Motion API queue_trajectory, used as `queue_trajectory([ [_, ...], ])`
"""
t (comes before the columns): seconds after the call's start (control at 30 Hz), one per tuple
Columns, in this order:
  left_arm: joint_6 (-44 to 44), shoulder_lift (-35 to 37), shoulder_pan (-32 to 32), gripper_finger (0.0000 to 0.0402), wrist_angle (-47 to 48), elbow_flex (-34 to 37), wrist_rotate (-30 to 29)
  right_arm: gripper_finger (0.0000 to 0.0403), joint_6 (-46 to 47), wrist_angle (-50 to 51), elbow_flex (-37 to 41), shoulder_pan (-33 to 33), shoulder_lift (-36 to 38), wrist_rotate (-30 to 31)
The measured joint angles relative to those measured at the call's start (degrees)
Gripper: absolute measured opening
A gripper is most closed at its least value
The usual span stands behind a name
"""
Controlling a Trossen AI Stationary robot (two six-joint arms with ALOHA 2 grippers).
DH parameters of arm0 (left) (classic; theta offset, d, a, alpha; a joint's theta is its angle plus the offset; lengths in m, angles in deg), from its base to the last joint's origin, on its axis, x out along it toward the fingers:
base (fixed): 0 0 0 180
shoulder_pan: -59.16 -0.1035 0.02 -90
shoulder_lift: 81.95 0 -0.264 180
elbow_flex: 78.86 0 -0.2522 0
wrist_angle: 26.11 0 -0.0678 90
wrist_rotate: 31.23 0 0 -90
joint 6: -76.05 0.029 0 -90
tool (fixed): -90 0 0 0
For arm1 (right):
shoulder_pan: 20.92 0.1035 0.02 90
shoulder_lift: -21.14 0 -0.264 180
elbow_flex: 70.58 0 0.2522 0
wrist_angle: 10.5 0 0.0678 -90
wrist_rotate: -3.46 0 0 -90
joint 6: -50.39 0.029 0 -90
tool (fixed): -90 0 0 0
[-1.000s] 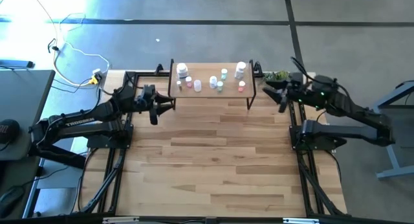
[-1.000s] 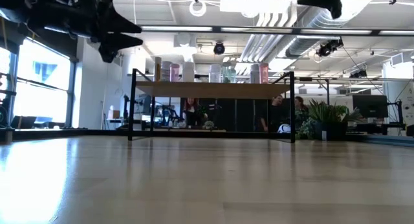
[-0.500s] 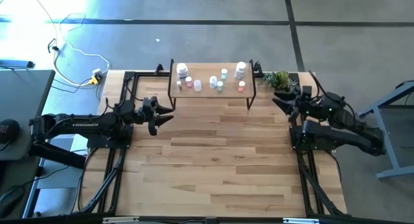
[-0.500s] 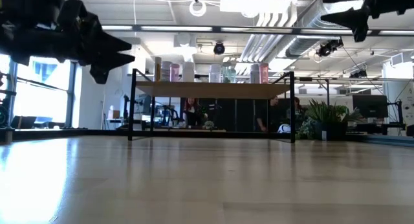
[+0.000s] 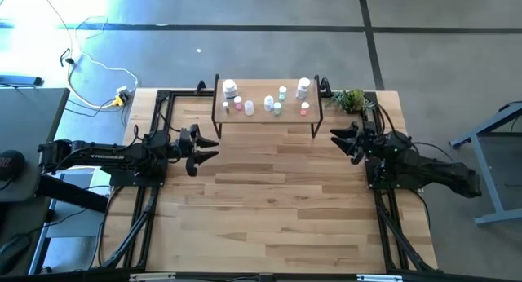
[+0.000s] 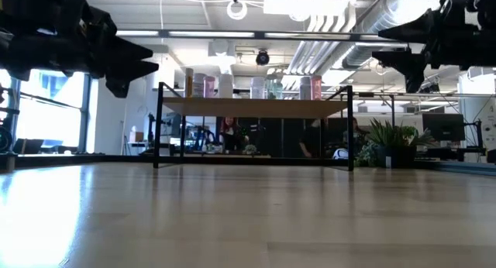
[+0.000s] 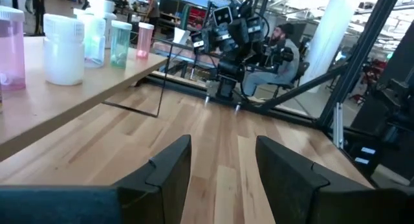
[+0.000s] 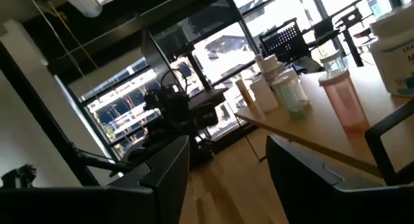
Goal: Pick and place medicine bottles onto shelf by color
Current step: Return to Home Position
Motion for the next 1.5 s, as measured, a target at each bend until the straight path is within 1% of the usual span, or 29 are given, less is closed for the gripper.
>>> queue_trajectory([
  [0.1, -0.79, 0.00, 0.00, 0.0163, -0.19, 0.00, 0.73, 0.0197, 0.13, 0.12, 0.86, 0.14, -0.14, -0.73],
  [0.33, -9.47, 0.00, 0.00, 0.0163, -0.65, 0.00, 0.92, 0.0197, -2.75, -0.05, 0.90, 1.50, -0.15, -0.72],
  [0.4, -11.00, 0.00, 0.00, 0.0163, -0.70, 0.00, 0.92, 0.0197, -2.55, 1.90, 0.90, 1.94, -0.15, -0.75],
  [0.53, -10.36, 0.00, 0.00, 0.0163, -0.70, 0.00, 0.92, 0.0197, -4.55, 7.78, 0.90, 2.63, -0.18, -1.18],
  [0.7, -3.94, 0.00, -0.10, 0.0163, -0.15, 0.00, 0.77, 0.0197, -4.93, 12.52, 0.92, 3.68, -0.20, -1.82],
  [0.87, -3.02, 0.00, -0.11, 0.0163, 1.16, 0.00, 0.46, 0.0197, -4.50, 12.92, 0.92, 3.87, -0.20, -1.76],
  [1.5, -2.99, 0.00, -0.11, 0.0163, 1.41, 0.00, 0.27, 0.0197, -4.48, 12.92, 0.97, 3.87, -0.20, -1.68],
])
